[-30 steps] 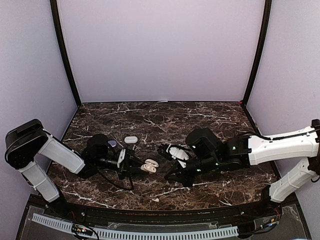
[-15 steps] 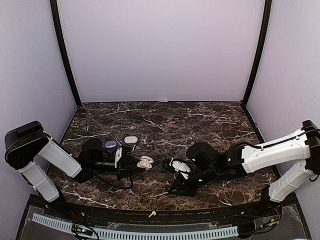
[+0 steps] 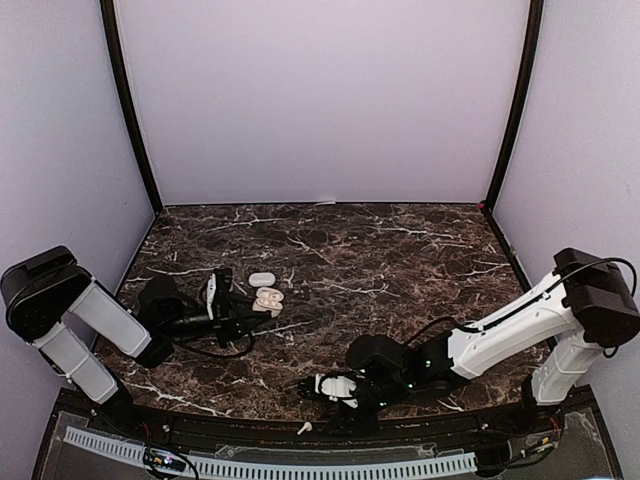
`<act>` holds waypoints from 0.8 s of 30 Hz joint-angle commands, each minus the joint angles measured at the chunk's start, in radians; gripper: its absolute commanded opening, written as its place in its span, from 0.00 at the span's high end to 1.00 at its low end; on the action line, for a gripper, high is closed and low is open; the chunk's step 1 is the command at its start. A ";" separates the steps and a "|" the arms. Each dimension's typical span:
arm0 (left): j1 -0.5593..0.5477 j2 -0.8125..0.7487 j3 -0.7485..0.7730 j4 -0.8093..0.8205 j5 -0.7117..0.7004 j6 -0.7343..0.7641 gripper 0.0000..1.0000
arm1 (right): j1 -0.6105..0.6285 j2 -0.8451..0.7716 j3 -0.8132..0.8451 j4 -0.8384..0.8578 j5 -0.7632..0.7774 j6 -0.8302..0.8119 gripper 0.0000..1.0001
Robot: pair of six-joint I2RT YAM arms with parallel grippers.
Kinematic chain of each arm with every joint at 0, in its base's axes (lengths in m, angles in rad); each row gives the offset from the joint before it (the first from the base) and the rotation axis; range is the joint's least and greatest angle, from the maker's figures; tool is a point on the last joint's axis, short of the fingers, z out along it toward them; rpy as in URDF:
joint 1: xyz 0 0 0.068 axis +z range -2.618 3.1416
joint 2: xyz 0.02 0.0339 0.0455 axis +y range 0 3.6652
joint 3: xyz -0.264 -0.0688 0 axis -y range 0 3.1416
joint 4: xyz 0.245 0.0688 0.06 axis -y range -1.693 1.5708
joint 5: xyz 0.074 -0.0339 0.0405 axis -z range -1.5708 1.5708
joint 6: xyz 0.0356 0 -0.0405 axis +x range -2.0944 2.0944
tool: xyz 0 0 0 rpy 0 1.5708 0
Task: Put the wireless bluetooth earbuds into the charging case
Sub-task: Pick up the right earbud from the corner of the board.
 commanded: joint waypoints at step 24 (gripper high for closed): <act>0.014 -0.133 -0.041 -0.042 -0.036 -0.041 0.95 | 0.067 0.195 0.157 -0.010 0.129 -0.157 0.82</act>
